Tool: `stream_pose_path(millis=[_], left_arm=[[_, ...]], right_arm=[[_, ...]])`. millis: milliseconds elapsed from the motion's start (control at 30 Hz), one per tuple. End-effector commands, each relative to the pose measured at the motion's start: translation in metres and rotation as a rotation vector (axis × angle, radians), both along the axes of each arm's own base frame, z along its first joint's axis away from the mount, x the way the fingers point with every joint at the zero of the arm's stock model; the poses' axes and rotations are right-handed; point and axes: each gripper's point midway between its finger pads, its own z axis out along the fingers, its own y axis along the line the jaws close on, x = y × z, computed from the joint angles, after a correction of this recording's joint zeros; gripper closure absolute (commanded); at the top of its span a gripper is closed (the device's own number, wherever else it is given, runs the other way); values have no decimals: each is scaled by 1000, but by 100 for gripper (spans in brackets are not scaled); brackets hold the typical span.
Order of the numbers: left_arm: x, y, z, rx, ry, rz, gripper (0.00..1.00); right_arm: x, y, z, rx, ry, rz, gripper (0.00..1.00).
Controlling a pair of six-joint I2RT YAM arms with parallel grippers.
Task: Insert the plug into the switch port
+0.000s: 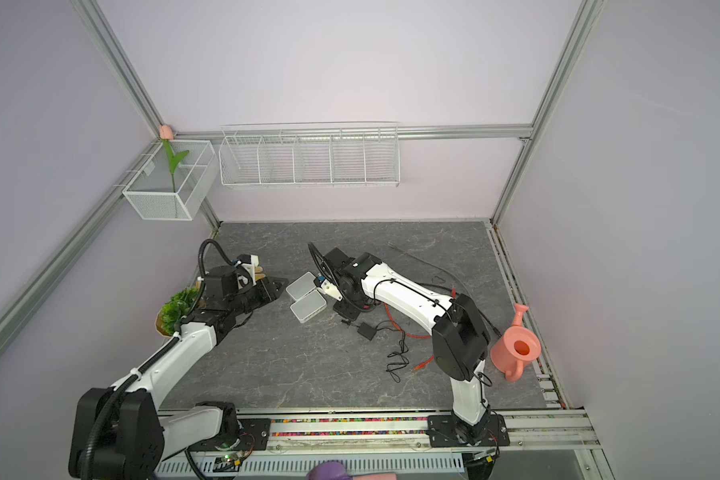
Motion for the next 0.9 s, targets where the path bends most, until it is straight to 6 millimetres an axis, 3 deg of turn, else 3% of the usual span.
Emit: stream_pose_path(millis=[0,200,400,867], left_arm=[[5,-13,-11,38,14,-59,63],[15,-21,-29,56,56,-90,63],[22,-27,-38,74,75,-105,63],[32,-30,-36,92,73,-111,63]], right_arm=[[-9,7,-36,-45,102,79,66],[-2,14,-63,-65,122,95,66],[8,18,-76,-82,106,98,67],[12,15,-100,-118,119,94,70]])
